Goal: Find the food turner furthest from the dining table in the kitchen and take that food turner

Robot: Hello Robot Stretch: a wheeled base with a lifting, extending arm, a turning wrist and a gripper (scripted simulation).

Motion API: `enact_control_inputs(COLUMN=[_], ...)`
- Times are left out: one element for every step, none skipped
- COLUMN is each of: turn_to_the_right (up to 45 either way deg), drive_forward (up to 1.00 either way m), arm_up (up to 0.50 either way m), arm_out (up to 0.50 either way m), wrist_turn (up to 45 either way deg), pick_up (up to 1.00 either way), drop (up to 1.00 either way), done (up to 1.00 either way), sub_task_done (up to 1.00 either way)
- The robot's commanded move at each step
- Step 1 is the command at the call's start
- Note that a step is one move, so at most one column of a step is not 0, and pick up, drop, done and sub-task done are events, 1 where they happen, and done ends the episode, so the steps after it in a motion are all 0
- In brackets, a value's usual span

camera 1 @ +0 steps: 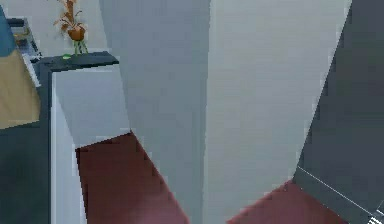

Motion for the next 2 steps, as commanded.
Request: enact_control_inputs(turn_to_the_right=[0.0,-36.0], drive_forward=[0.5,0.0], arm_up=[0.0,0.0], arm_out=[0.0,0.0], wrist_turn=[0.0,0.0], pick_up=[0.0,0.0], drop=[0.0,0.0], done=[0.0,0.0], sub_task_done=[0.0,0.0])
